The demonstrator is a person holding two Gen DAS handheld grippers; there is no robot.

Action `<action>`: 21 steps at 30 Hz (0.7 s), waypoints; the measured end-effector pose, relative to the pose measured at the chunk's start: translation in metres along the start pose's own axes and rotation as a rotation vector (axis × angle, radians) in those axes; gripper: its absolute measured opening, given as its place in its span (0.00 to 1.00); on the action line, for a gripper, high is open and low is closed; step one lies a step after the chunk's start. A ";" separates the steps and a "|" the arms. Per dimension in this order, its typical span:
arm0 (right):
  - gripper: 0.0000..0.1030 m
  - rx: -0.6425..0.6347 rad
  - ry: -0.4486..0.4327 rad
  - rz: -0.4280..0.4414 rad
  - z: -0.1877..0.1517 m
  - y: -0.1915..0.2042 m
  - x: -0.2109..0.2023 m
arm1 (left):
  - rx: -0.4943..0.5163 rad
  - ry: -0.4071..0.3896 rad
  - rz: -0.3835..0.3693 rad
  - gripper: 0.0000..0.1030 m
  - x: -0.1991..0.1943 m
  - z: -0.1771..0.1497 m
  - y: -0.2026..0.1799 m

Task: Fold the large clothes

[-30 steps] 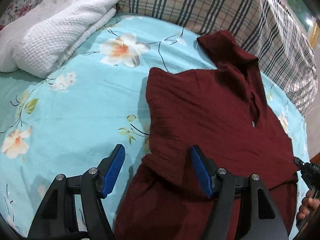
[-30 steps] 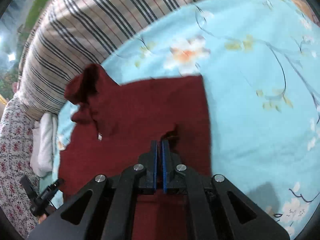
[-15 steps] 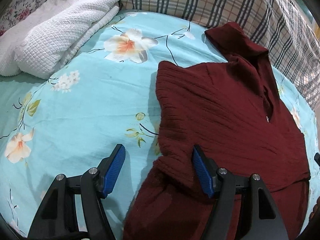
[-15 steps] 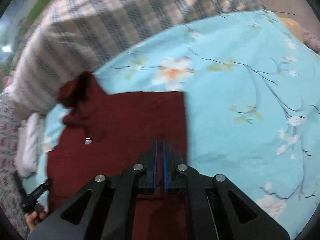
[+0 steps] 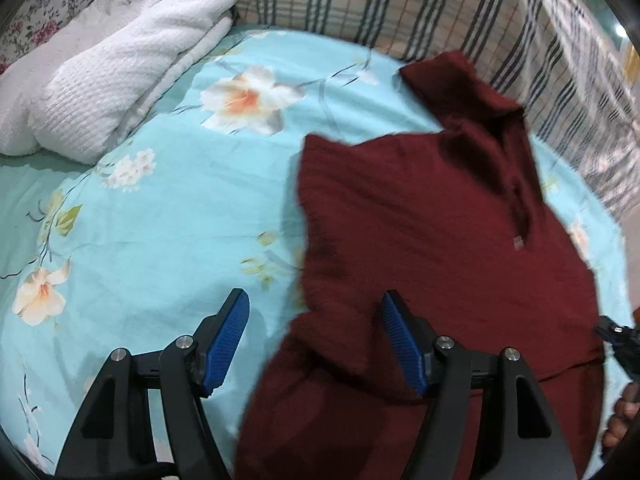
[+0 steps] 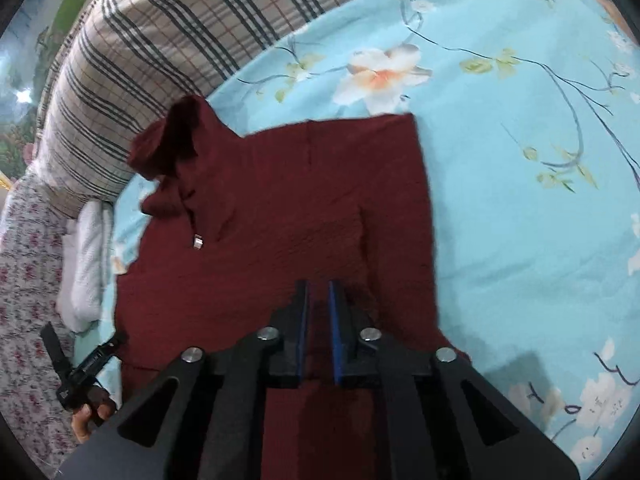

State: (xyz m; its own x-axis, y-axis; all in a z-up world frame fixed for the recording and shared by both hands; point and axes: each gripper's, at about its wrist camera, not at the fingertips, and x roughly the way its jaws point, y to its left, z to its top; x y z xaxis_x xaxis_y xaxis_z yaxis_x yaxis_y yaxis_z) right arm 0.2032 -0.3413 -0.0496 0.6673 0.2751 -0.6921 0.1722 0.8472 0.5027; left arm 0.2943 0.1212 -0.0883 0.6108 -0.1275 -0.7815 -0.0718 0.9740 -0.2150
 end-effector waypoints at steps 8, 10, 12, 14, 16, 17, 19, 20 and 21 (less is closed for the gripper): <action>0.32 0.056 0.010 0.264 0.049 0.052 0.027 | -0.055 -0.009 -0.262 0.67 -0.008 0.080 -0.041; 0.41 0.050 0.004 0.302 0.066 0.071 0.038 | -0.067 -0.001 -0.327 0.67 0.005 0.113 -0.053; 0.57 0.052 0.002 0.340 0.084 0.090 0.052 | -0.089 0.016 -0.351 0.69 0.021 0.139 -0.060; 0.59 0.071 0.011 0.382 0.103 0.105 0.069 | -0.124 0.050 -0.418 0.72 0.045 0.168 -0.066; 0.59 0.088 0.034 0.413 0.124 0.119 0.091 | -0.156 0.082 -0.445 0.72 0.070 0.192 -0.072; 0.59 0.091 0.047 0.422 0.131 0.126 0.101 | -0.173 0.098 -0.460 0.72 0.083 0.204 -0.074; 0.59 0.098 0.071 0.431 0.149 0.140 0.127 | -0.220 0.133 -0.497 0.72 0.109 0.224 -0.077; 0.59 0.100 0.086 0.438 0.157 0.147 0.141 | -0.241 0.151 -0.519 0.72 0.122 0.234 -0.079; 0.59 0.109 0.096 0.448 0.163 0.151 0.153 | -0.256 0.163 -0.529 0.72 0.132 0.241 -0.080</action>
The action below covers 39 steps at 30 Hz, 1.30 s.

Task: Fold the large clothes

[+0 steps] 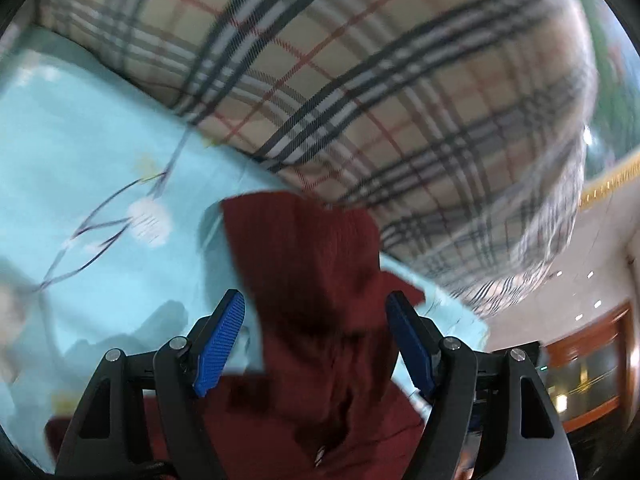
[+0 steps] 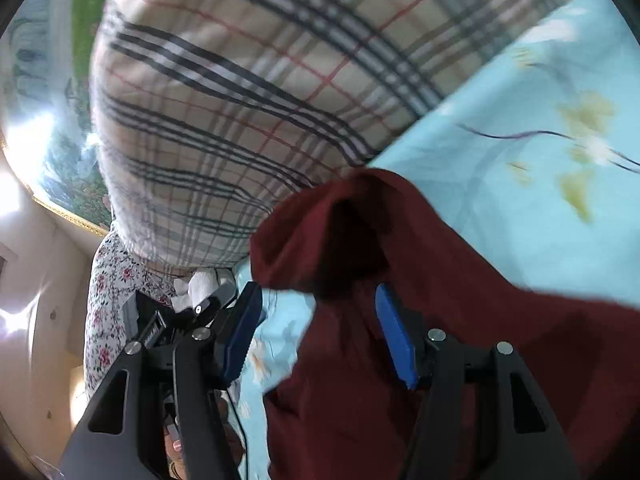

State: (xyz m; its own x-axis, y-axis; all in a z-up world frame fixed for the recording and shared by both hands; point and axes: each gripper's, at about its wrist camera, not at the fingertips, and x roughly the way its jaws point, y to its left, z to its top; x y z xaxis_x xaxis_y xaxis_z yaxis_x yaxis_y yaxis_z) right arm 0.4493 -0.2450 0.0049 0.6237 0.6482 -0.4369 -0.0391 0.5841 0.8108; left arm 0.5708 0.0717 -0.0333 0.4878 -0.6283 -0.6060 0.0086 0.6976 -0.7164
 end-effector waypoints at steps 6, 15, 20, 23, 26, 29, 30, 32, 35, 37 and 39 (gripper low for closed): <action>0.53 0.082 0.007 0.019 0.031 -0.019 0.047 | 0.049 0.013 0.008 0.36 0.035 0.025 -0.005; 0.04 -0.053 -0.007 0.062 -0.002 0.001 -0.019 | 0.187 -0.034 -0.114 0.05 -0.025 -0.054 -0.041; 0.04 -0.102 0.028 0.083 -0.060 -0.003 -0.085 | 0.251 -0.019 -0.185 0.05 -0.070 -0.146 -0.052; 0.04 -0.093 0.047 0.074 -0.094 -0.017 -0.112 | 0.271 -0.001 -0.177 0.04 -0.083 -0.199 -0.047; 0.04 -0.109 0.055 0.027 -0.129 -0.032 -0.133 | 0.260 0.046 -0.181 0.05 -0.086 -0.247 -0.037; 0.04 -0.087 0.078 -0.024 -0.156 -0.053 -0.138 | 0.237 0.100 -0.152 0.05 -0.076 -0.278 -0.019; 0.04 -0.088 0.080 -0.041 -0.160 -0.057 -0.138 | 0.240 0.112 -0.134 0.05 -0.072 -0.285 -0.013; 0.04 -0.091 0.088 -0.082 -0.169 -0.068 -0.137 | 0.252 0.141 -0.092 0.07 -0.066 -0.295 -0.003; 0.05 -0.089 0.104 -0.120 -0.173 -0.080 -0.134 | 0.250 0.161 -0.057 0.14 -0.065 -0.296 0.006; 0.07 -0.095 0.111 -0.144 -0.173 -0.083 -0.134 | 0.253 0.134 -0.058 0.25 -0.076 -0.290 0.008; 0.20 -0.094 0.102 -0.156 -0.172 -0.084 -0.137 | 0.256 0.102 -0.056 0.44 -0.087 -0.280 0.008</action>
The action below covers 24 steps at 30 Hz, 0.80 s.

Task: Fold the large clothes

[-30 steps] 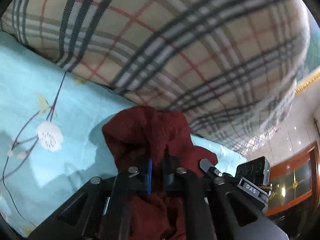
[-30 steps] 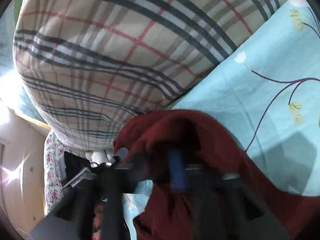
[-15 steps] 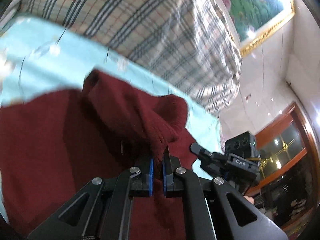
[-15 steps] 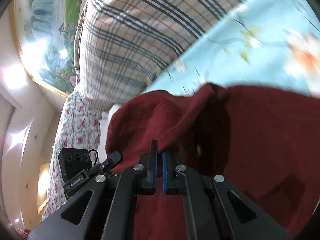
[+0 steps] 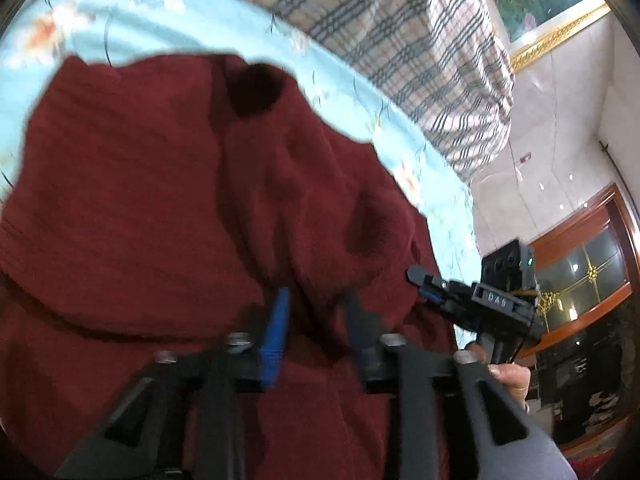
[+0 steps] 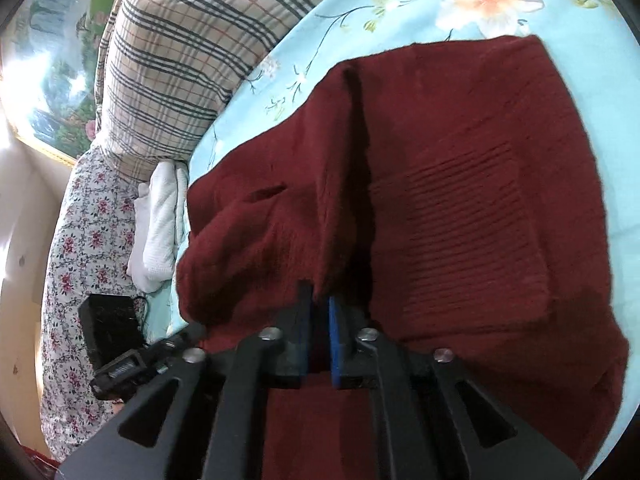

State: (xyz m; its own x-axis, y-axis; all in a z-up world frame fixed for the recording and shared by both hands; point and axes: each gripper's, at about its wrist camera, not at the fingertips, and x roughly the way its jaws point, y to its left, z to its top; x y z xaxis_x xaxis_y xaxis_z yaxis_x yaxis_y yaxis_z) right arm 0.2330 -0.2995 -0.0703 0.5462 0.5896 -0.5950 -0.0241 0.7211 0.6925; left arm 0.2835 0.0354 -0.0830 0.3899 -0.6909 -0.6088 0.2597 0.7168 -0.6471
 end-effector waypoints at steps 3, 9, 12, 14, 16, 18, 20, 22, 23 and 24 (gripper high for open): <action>0.37 -0.002 -0.030 -0.005 0.003 -0.002 -0.007 | -0.014 -0.049 0.011 0.52 -0.013 0.019 0.006; 0.37 0.018 -0.023 -0.018 0.006 -0.004 0.004 | -0.016 0.009 0.087 0.52 0.022 0.048 0.016; 0.32 0.008 -0.019 -0.021 0.007 0.001 0.011 | -0.002 0.045 0.116 0.00 0.039 0.050 0.020; 0.04 -0.006 -0.018 -0.013 0.009 0.006 0.008 | 0.006 0.015 0.127 0.03 0.031 0.048 0.019; 0.04 -0.019 -0.076 0.000 0.013 0.011 -0.009 | 0.025 -0.039 0.149 0.03 0.014 0.044 0.017; 0.04 -0.033 -0.138 0.009 0.016 0.014 -0.027 | 0.022 -0.071 0.157 0.02 0.003 0.039 0.020; 0.04 -0.041 -0.140 -0.021 0.016 0.011 -0.029 | 0.008 -0.071 0.173 0.02 0.002 0.033 0.027; 0.04 -0.021 -0.103 -0.033 0.012 0.004 -0.017 | -0.010 -0.050 0.196 0.02 0.008 0.028 0.036; 0.04 -0.012 -0.075 -0.047 0.008 -0.001 -0.008 | -0.024 -0.047 0.198 0.02 0.009 0.025 0.039; 0.04 -0.008 -0.062 -0.062 0.004 -0.003 -0.004 | -0.033 -0.054 0.188 0.02 0.007 0.023 0.041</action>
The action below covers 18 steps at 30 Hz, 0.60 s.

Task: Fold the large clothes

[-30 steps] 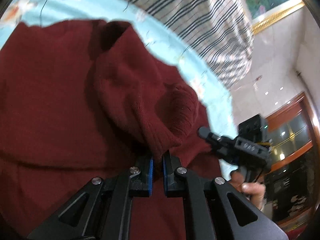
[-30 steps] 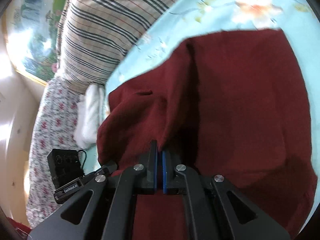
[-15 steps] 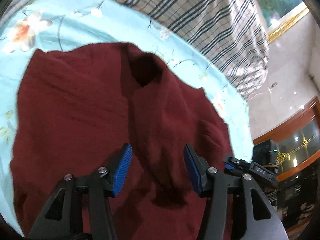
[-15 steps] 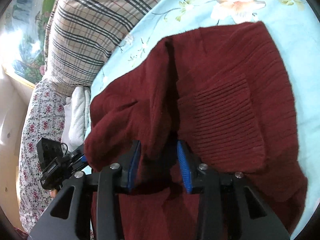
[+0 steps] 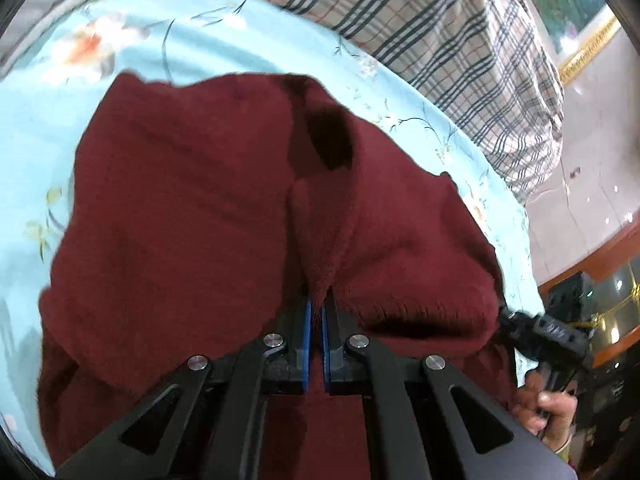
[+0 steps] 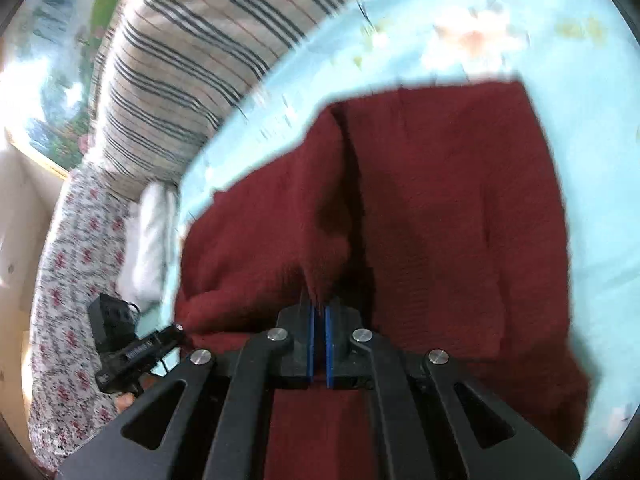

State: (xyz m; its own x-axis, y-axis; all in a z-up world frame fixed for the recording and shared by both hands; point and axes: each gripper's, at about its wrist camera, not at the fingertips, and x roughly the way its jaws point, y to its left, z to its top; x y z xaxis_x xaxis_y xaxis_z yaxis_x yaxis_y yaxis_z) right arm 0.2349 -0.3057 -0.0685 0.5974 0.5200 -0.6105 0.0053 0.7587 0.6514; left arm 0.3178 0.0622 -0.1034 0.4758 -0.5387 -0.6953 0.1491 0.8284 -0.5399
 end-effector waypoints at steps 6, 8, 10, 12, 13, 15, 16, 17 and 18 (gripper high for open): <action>0.04 0.025 -0.021 -0.021 -0.008 -0.009 -0.005 | 0.037 0.008 0.011 0.03 0.000 -0.001 -0.003; 0.05 0.008 -0.020 -0.036 -0.007 -0.005 -0.004 | 0.031 0.008 0.006 0.03 0.000 -0.001 -0.001; 0.05 -0.007 -0.024 -0.050 -0.006 -0.002 -0.005 | 0.013 0.012 -0.006 0.04 0.000 -0.002 -0.001; 0.05 -0.020 -0.020 -0.064 -0.006 0.001 -0.008 | 0.011 0.018 -0.017 0.05 -0.006 -0.004 -0.003; 0.11 -0.023 -0.023 -0.077 -0.006 0.003 -0.012 | 0.015 0.019 -0.012 0.06 -0.008 -0.005 -0.006; 0.22 -0.032 -0.049 -0.130 -0.007 0.007 -0.022 | 0.035 0.015 -0.014 0.06 -0.020 -0.008 -0.009; 0.23 -0.046 -0.075 -0.139 -0.009 0.012 -0.031 | 0.045 0.012 -0.017 0.06 -0.027 -0.009 -0.011; 0.23 -0.053 -0.091 -0.134 -0.010 0.016 -0.039 | 0.057 0.007 -0.030 0.06 -0.033 -0.011 -0.015; 0.23 -0.055 -0.101 -0.111 -0.011 0.021 -0.045 | 0.069 0.004 -0.049 0.06 -0.037 -0.012 -0.020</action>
State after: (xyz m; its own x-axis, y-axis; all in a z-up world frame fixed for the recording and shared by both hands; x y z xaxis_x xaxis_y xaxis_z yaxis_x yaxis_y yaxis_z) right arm 0.1990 -0.3088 -0.0317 0.6729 0.3919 -0.6275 0.0335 0.8311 0.5551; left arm 0.2865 0.0643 -0.0727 0.4628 -0.5793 -0.6710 0.2313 0.8096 -0.5394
